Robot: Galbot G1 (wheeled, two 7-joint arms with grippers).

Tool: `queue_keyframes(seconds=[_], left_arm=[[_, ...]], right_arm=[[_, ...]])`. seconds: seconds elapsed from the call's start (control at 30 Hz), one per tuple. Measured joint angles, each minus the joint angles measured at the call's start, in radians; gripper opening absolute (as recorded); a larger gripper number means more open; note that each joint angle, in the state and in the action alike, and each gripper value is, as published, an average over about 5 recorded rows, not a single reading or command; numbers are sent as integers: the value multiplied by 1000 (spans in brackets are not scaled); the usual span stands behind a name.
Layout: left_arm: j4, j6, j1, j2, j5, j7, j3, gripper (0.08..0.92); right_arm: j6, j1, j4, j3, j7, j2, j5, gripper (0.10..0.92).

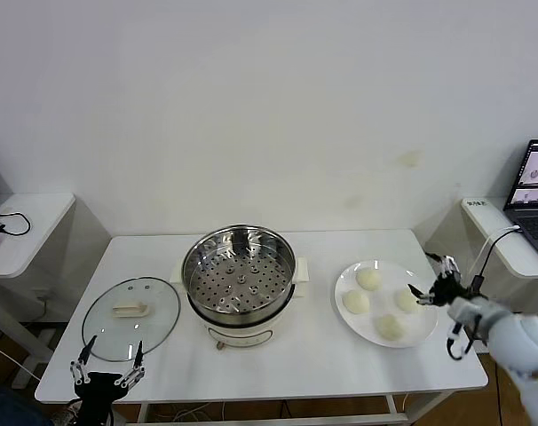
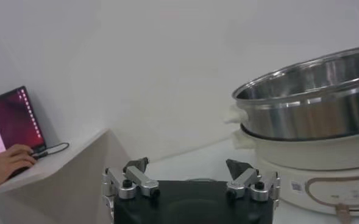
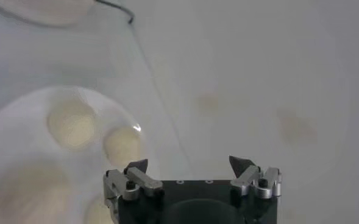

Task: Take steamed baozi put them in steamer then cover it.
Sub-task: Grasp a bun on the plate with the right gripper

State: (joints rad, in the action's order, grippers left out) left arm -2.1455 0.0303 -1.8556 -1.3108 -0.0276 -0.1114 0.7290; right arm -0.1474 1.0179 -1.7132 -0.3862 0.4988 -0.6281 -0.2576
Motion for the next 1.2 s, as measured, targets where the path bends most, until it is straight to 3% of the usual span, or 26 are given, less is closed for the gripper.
queue_keyframes(seconds=[0.27, 0.57, 1.2], left_arm=[[0, 0, 2, 1, -9, 1, 17, 823], [1, 0, 9, 16, -8, 2, 44, 823], [-11, 0, 6, 24, -9, 8, 96, 823]], right_arm=[[6, -417, 186, 395, 216, 57, 18, 823], [43, -767, 373, 770, 382, 11, 34, 823], [122, -973, 724, 1029, 450, -221, -50, 823]])
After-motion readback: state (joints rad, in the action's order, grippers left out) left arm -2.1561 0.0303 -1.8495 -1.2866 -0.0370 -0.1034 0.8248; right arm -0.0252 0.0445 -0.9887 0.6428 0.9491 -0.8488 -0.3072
